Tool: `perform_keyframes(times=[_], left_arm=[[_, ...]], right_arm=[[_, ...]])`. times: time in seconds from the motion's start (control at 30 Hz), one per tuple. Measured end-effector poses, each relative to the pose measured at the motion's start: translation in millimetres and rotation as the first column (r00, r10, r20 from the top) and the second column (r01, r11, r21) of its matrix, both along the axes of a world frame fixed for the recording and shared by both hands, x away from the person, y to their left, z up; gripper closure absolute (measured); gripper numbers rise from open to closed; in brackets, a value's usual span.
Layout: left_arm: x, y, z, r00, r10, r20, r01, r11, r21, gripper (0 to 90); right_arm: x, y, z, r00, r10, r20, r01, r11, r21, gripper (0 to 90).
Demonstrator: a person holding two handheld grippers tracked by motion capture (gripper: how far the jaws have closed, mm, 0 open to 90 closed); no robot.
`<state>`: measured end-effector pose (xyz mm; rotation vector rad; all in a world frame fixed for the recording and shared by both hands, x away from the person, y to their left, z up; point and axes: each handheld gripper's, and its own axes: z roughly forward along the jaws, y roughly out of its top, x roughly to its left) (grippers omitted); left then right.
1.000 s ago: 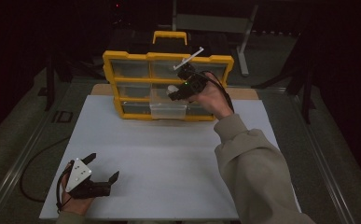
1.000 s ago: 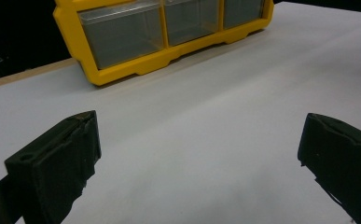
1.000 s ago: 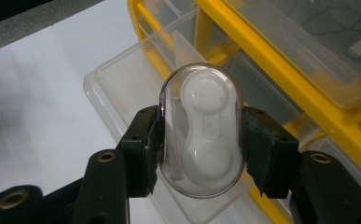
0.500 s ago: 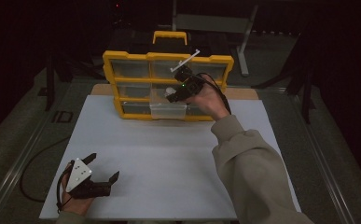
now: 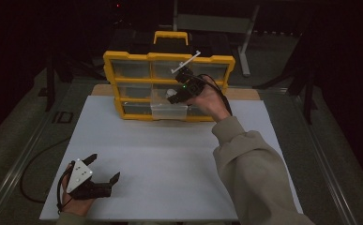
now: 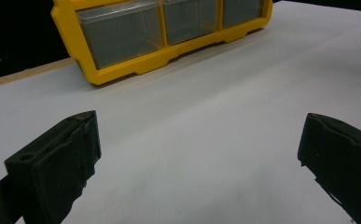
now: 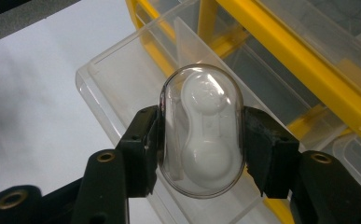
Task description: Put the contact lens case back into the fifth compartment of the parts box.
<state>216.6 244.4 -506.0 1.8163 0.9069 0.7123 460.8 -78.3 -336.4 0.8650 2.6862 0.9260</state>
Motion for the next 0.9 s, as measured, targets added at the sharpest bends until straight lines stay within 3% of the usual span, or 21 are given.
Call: perform_keyframes(times=[0.17,0.27,0.37,0.47,0.9], left_arm=[[-0.1,-0.1,0.1,1.0,0.0,0.0,0.0,1.0,0.0,0.1],[-0.1,0.0,0.1,1.0,0.001,0.0,-0.001,1.0,0.0,0.1],[-0.1,0.1,0.1,1.0,0.001,0.001,-0.001,1.0,0.0,0.1],[-0.1,-0.3,0.0,1.0,0.002,0.0,-0.002,1.0,0.0,0.1],[0.5,-1.0,-0.1,1.0,0.005,0.0,-0.005,1.0,0.0,0.1]], right_arm=[[0.2,-3.3,0.8,0.9999,-0.006,0.012,0.006,0.9998,0.021,43.0],[-1.3,-4.9,1.7,0.9996,-0.01,0.027,0.009,0.9996,0.028,33.6],[-3.1,-7.9,3.8,0.9981,-0.033,0.052,0.032,0.9991,0.029,17.7],[-5.1,-12.3,6.2,0.9969,-0.051,0.06,0.049,0.9982,0.034,12.4],[-23.1,-48.0,11.7,0.9906,-0.096,0.097,0.082,0.988,0.131,8.8]])
